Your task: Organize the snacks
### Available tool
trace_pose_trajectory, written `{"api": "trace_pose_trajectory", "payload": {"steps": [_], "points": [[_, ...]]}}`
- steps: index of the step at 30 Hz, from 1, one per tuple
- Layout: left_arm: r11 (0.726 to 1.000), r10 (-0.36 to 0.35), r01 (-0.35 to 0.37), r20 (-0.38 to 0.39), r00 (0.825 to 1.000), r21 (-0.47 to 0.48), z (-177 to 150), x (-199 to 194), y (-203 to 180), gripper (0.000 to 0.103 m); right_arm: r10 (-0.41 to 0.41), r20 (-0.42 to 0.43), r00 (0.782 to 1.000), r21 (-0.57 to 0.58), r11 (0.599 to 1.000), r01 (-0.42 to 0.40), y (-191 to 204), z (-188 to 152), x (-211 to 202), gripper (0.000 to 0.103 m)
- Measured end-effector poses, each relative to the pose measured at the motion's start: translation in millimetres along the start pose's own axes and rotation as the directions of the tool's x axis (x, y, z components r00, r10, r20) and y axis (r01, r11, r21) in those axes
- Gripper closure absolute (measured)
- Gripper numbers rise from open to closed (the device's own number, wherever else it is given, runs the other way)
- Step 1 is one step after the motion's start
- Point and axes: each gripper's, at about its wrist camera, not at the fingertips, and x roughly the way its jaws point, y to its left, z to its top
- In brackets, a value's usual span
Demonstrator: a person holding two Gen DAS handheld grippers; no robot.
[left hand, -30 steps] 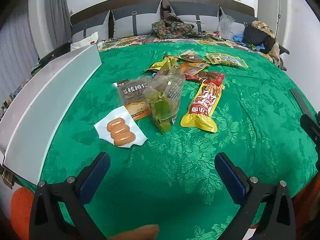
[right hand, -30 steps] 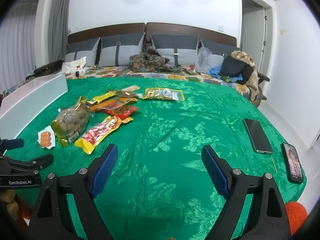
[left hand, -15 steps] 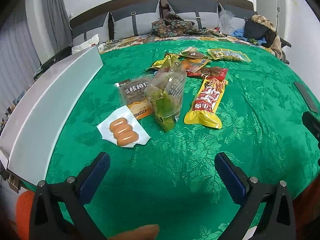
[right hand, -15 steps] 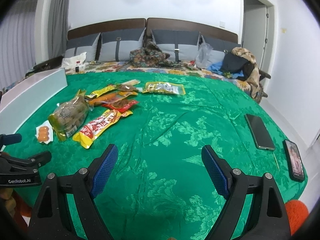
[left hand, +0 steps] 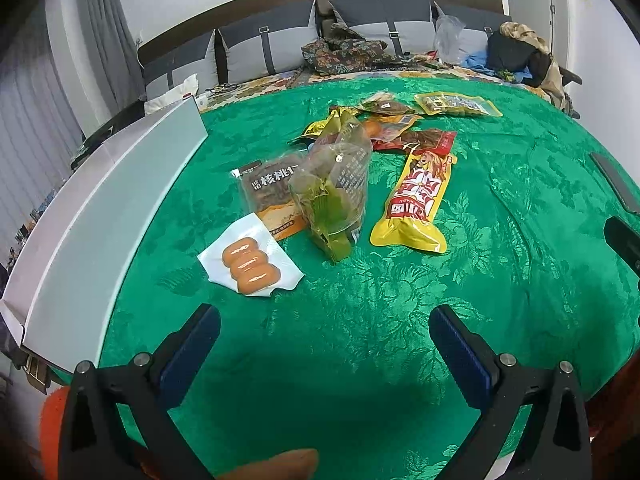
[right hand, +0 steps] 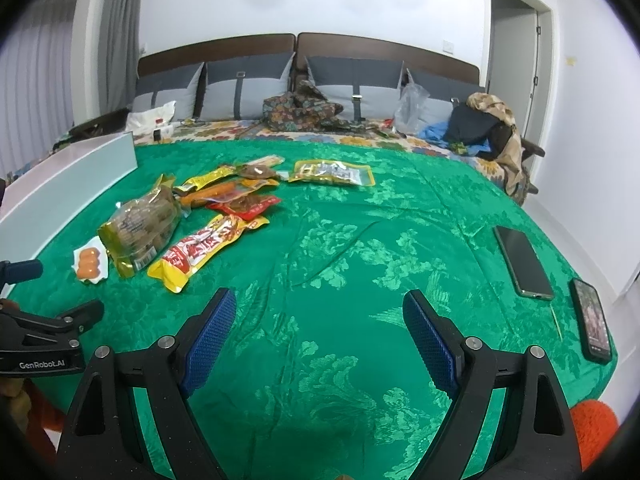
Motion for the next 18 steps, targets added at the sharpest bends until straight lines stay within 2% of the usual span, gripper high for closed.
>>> {"api": "trace_pose_trajectory", "payload": {"steps": [12, 18], "points": [[1.0, -0.005, 0.005, -0.014, 1.0, 0.01, -1, 6, -1, 0.0, 0.002, -0.017, 1.0, 0.009, 1.0, -0.002, -2, -2, 4, 0.015], [0.997, -0.064, 0.062, -0.045, 0.997, -0.039, -2, 13, 7, 0.0, 0.005, -0.034, 0.999, 0.01, 1.0, -0.005, -2, -3, 8, 0.015]]}}
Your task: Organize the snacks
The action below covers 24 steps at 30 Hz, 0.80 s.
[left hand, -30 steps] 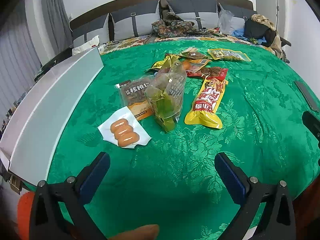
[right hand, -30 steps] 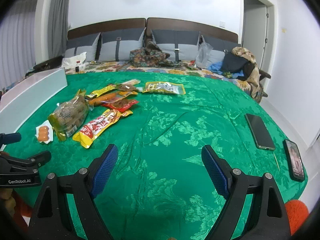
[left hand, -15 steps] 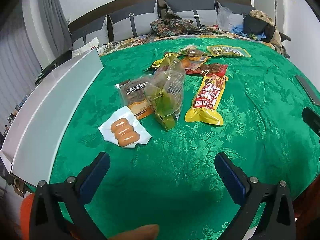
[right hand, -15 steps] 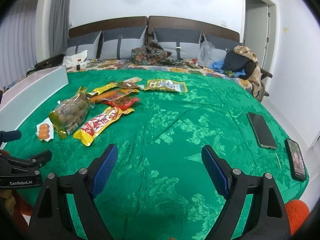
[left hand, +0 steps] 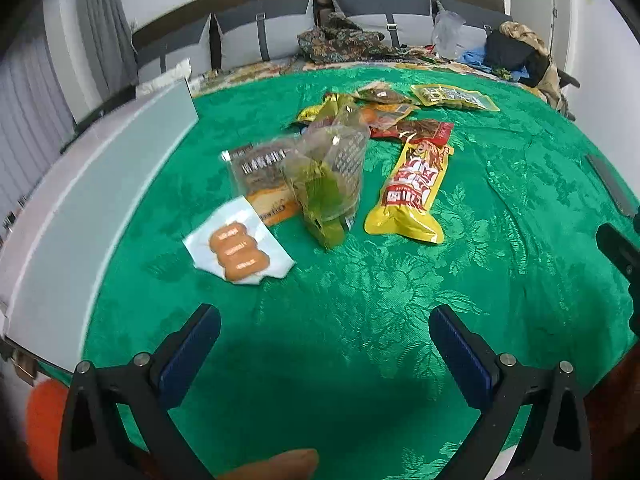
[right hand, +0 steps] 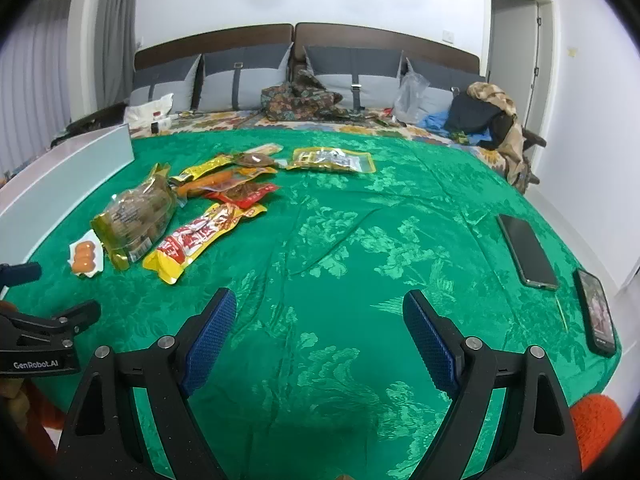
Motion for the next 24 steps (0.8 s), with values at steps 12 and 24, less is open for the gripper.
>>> {"api": "trace_pose_trajectory", "payload": {"steps": [12, 24], "points": [[0.999, -0.041, 0.039, -0.071, 0.997, -0.03, -12, 27, 1, 0.0, 0.034, -0.096, 0.995, 0.037, 0.999, -0.03, -11, -13, 24, 0.015], [0.998, -0.049, 0.046, -0.093, 0.994, -0.035, -19, 35, 3, 0.0, 0.055, -0.214, 0.975, 0.05, 0.998, -0.046, -14, -28, 50, 0.015]]}}
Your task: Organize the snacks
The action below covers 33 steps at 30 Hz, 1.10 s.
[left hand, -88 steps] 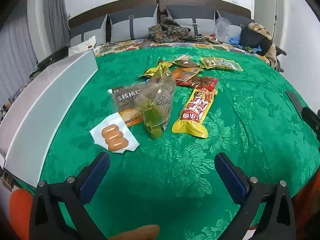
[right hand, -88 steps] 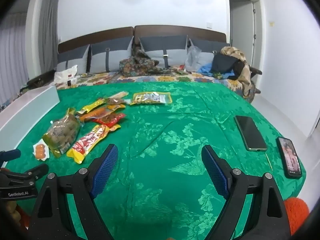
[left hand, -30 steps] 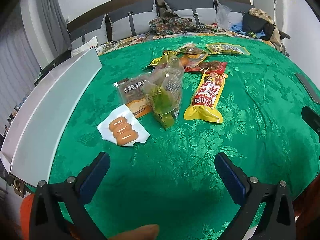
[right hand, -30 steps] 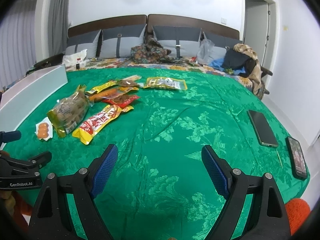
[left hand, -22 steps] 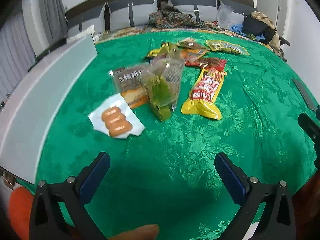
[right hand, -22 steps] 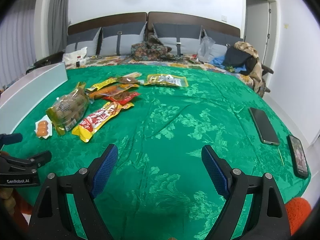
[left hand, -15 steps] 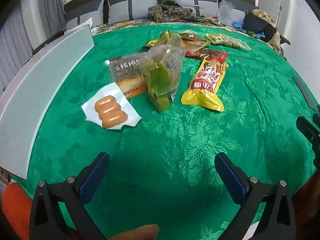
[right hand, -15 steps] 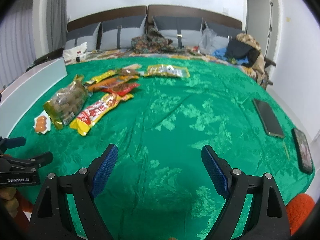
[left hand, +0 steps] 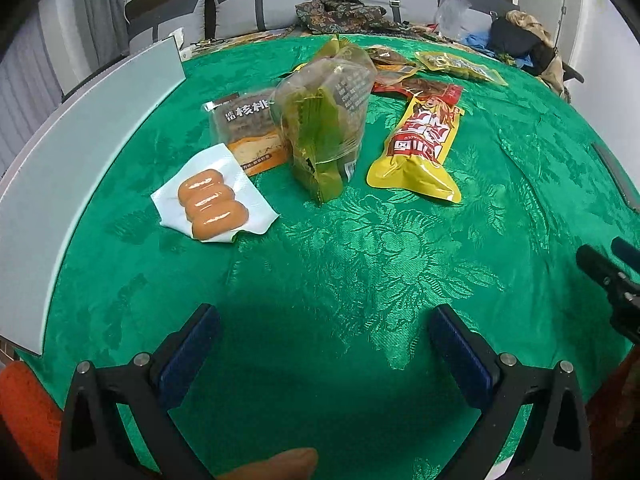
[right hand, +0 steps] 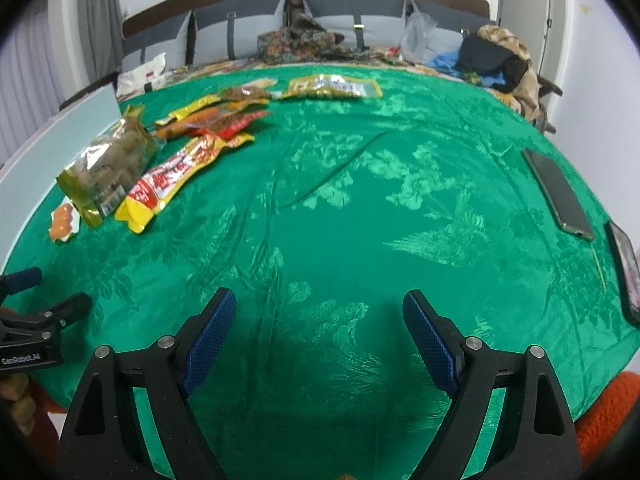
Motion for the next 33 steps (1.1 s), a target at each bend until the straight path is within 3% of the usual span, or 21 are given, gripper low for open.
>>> {"api": "trace_pose_trajectory", "payload": {"steps": [7, 33], "points": [[0.999, -0.019, 0.019, -0.004, 1.0, -0.026, -1.3, 2.1, 5.6, 0.0, 0.013, -0.031, 0.999, 0.007, 1.0, -0.013, -2.6, -3.1, 8.5, 0.015], [1.0, -0.022, 0.022, -0.005, 1.0, -0.019, -0.6, 1.4, 5.5, 0.0, -0.001, -0.004, 1.0, -0.014, 1.0, 0.001, 1.9, -3.0, 11.1, 0.013]]}}
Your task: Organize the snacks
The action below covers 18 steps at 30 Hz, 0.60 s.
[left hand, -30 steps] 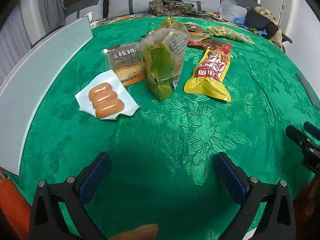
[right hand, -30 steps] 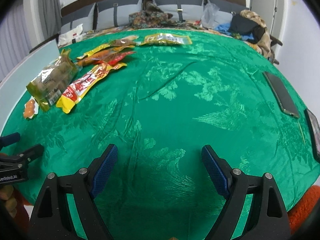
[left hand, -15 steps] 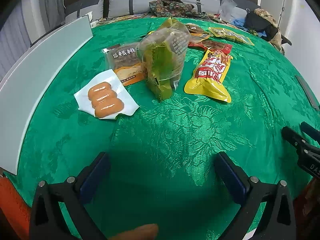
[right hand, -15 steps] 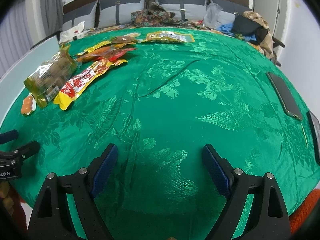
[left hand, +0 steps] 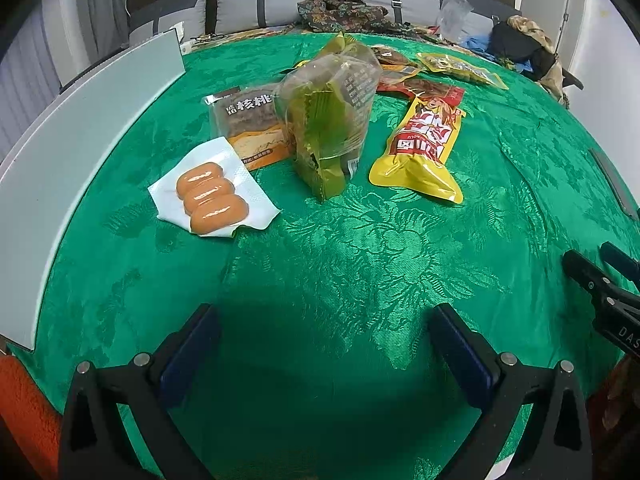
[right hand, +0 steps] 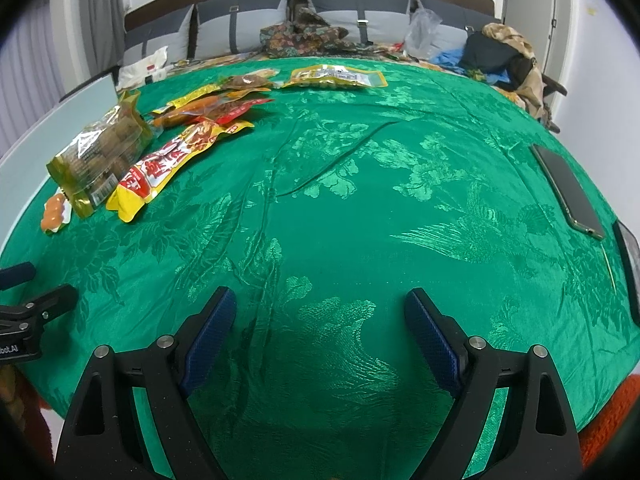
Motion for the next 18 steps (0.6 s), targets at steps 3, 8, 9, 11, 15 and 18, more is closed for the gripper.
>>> {"api": "trace_pose_trajectory", "payload": {"steps": [3, 8, 9, 11, 15, 18], "points": [[1.0, 0.0, 0.0, -0.002, 1.0, 0.001, 0.2, 0.3, 0.1, 0.0, 0.0, 0.0, 1.0, 0.001, 1.0, 0.0, 0.0, 0.0, 0.0, 0.013], [1.0, -0.001, 0.001, 0.004, 1.0, 0.004, -0.3, 0.1, 0.4, 0.0, 0.001, 0.0, 1.0, 0.006, 1.0, -0.001, -0.4, 0.0, -0.4, 0.013], [1.0, -0.001, 0.001, 0.004, 1.0, 0.005, -0.8, 0.1, 0.5, 0.0, 0.001, 0.0, 1.0, 0.007, 1.0, -0.001, -0.8, 0.2, -0.3, 0.013], [1.0, -0.002, 0.002, 0.005, 1.0, 0.006, -0.8, 0.3, 0.5, 0.0, 0.002, -0.001, 1.0, 0.008, 1.0, -0.002, -0.9, 0.3, -0.4, 0.013], [1.0, -0.002, 0.002, 0.004, 1.0, 0.006, -0.8, 0.3, 0.8, 0.0, 0.001, 0.0, 1.0, 0.007, 1.0, -0.001, -0.8, 0.2, -0.6, 0.013], [1.0, -0.012, 0.012, -0.005, 1.0, 0.014, 0.2, 0.7, 1.3, 0.0, 0.001, 0.0, 1.0, 0.006, 1.0, -0.001, -0.7, 0.3, -0.7, 0.013]]}}
